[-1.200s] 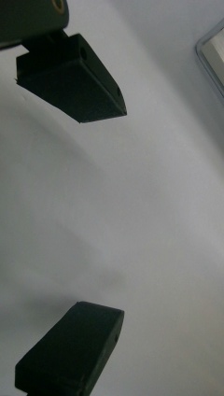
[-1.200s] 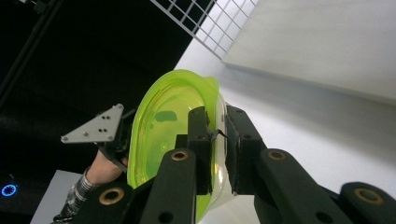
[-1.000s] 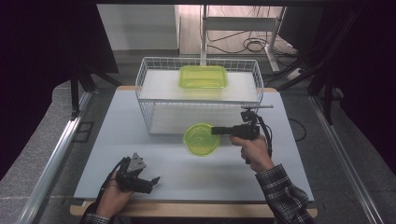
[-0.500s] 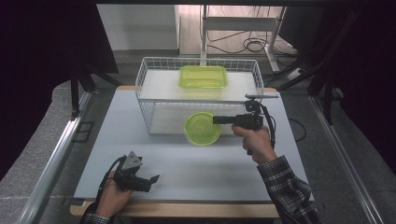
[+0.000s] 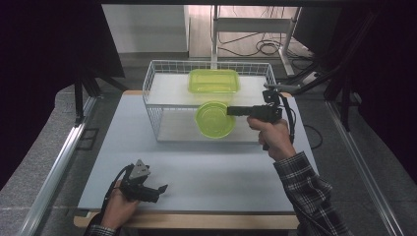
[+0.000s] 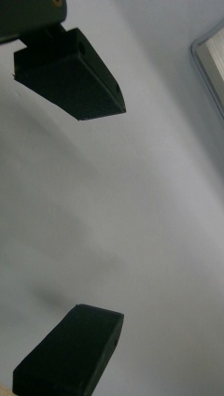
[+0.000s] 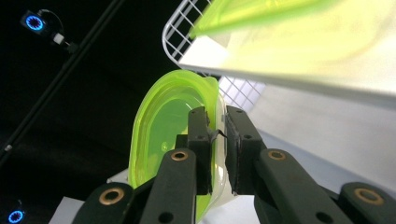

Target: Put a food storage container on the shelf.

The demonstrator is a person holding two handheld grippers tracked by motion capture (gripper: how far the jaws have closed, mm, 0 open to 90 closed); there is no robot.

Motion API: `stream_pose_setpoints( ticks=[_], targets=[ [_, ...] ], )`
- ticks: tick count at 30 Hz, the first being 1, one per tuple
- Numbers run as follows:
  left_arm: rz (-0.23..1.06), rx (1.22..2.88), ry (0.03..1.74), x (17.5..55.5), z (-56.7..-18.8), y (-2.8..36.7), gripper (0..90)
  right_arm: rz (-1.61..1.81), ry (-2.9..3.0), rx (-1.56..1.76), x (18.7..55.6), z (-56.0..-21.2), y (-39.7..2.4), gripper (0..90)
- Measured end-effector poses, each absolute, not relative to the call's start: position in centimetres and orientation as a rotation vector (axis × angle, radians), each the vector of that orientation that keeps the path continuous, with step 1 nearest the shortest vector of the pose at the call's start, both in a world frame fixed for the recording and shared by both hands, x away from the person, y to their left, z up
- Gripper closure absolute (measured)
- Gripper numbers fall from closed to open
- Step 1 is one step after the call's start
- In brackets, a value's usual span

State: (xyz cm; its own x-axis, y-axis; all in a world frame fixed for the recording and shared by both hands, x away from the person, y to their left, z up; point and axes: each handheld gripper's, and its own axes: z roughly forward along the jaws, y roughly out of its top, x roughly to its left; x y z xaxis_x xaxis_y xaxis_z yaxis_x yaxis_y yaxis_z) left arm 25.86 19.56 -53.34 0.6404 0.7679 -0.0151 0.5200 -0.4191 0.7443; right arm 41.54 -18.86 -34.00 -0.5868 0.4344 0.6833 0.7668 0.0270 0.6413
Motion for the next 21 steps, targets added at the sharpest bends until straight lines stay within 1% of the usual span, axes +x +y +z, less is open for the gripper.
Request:
stream_pose_setpoints(
  ticks=[9, 21],
  targets=[
    [0.430, 2.130, 0.983, 25.8, -53.4, 19.4, 3.2, -1.645, -1.978, -1.227, 42.3, -31.6, -19.2, 81.0],
    [0.435, 2.130, 0.981, 25.8, -53.3, 19.4, 3.1, -1.726, -1.994, -1.258, 43.7, -28.4, -18.5, 81.0]
  ],
)
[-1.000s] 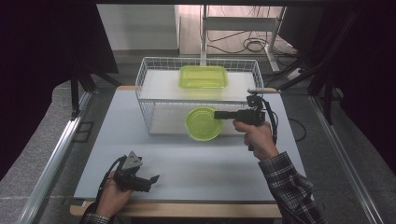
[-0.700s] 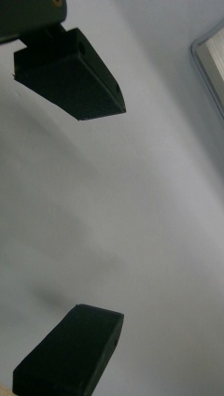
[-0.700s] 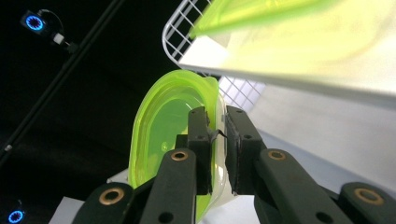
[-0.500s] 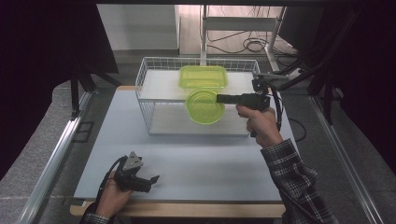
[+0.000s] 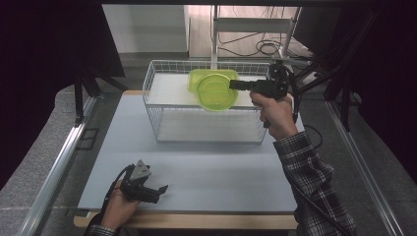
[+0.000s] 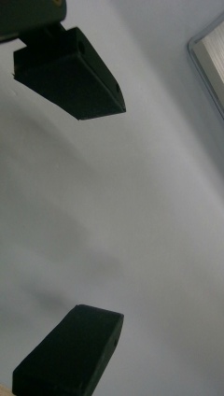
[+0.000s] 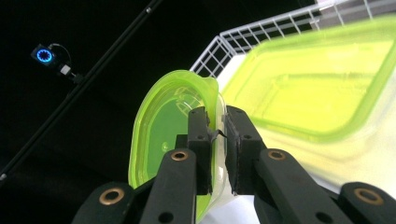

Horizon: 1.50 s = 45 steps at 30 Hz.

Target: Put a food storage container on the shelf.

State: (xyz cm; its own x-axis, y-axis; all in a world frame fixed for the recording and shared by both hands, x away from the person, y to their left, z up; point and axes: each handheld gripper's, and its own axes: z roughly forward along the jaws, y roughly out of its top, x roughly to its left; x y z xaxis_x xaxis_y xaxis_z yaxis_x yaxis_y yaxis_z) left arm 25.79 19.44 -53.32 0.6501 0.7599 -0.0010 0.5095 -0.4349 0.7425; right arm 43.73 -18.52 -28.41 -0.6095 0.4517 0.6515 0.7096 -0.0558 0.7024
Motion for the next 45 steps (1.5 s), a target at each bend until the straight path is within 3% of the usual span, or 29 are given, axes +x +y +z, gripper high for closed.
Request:
stream_pose_setpoints(
  ticks=[12, 31, 45],
  targets=[
    [0.434, 2.132, 0.981, 25.8, -53.3, 19.5, 3.1, -1.808, -1.996, -1.352, 46.1, -26.6, -17.5, 81.0],
    [0.426, 2.144, 0.981, 25.8, -53.5, 19.4, 3.0, -1.823, -2.058, -1.492, 48.6, -27.0, -15.9, 80.7],
    [0.423, 2.178, 0.958, 25.8, -53.7, 19.1, 3.0, -1.813, -2.121, -1.580, 48.7, -27.3, -15.8, 73.9]
  ],
)
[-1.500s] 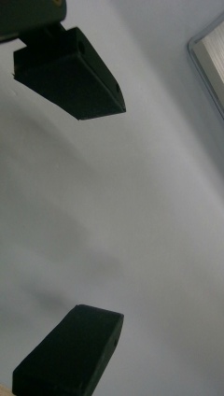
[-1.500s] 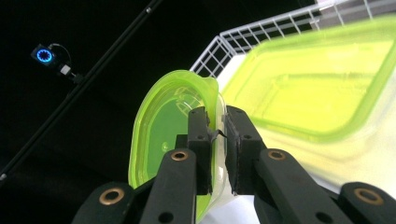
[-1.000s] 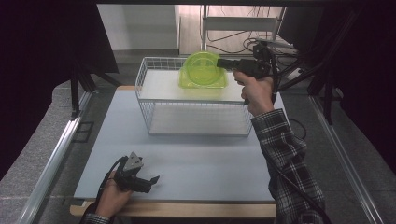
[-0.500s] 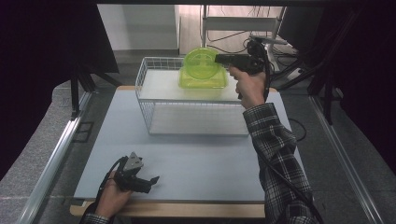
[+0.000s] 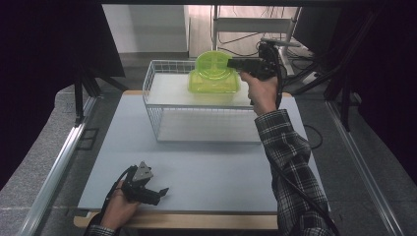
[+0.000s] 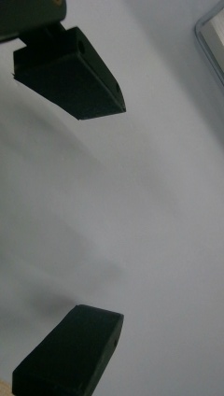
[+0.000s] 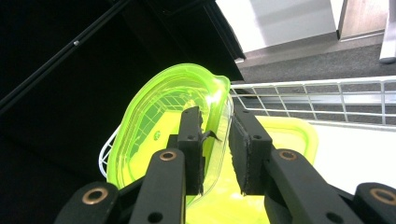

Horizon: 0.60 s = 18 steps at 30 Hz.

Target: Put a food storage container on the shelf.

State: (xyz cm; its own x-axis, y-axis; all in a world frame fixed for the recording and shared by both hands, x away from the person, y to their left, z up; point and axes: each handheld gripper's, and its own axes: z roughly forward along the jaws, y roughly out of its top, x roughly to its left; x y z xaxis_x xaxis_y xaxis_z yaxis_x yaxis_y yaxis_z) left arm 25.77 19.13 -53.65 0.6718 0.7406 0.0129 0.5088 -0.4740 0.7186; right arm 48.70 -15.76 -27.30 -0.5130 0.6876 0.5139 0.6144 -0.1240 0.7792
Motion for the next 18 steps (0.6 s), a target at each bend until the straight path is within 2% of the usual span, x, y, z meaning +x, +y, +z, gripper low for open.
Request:
stream_pose_setpoints(
  ticks=[12, 18],
  targets=[
    [0.420, 2.147, 0.977, 25.77, -53.43, 19.40, 3.0, 1.706, 2.032, 1.528, 49.00, -27.52, -15.91, 63.7],
    [0.427, 2.144, 0.977, 25.76, -53.36, 19.48, 3.0, 1.716, 2.034, 1.507, 48.81, -27.29, -16.18, 53.2]
  ],
)
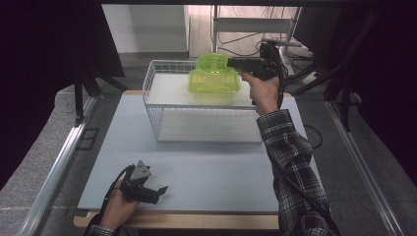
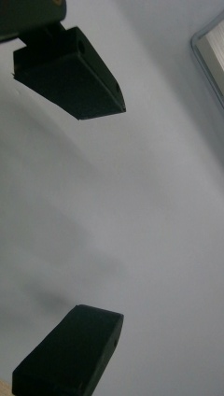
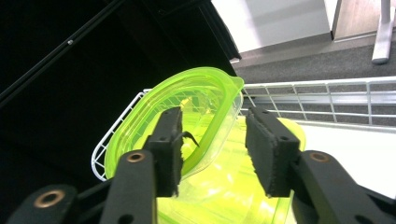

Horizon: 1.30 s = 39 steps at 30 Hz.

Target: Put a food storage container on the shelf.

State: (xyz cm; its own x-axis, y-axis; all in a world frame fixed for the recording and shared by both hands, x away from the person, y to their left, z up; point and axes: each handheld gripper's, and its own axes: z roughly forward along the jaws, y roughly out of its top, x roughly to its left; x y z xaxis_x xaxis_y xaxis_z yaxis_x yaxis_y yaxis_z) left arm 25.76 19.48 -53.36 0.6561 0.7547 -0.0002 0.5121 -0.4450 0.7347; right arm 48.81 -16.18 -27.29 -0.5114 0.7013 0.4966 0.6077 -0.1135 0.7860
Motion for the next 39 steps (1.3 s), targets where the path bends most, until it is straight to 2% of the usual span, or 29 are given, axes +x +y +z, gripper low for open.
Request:
stream_pose_setpoints(
  ticks=[15, 39],
  targets=[
    [0.419, 2.160, 0.975, 25.8, -53.5, 19.3, 3.0, 1.638, 2.132, 1.337, 47.5, -27.2, -16.9, 33.5],
    [0.433, 2.144, 0.988, 25.7, -53.4, 19.2, 3.4, 1.594, 2.206, 1.179, 45.5, -29.0, -17.7, 17.1]
  ],
)
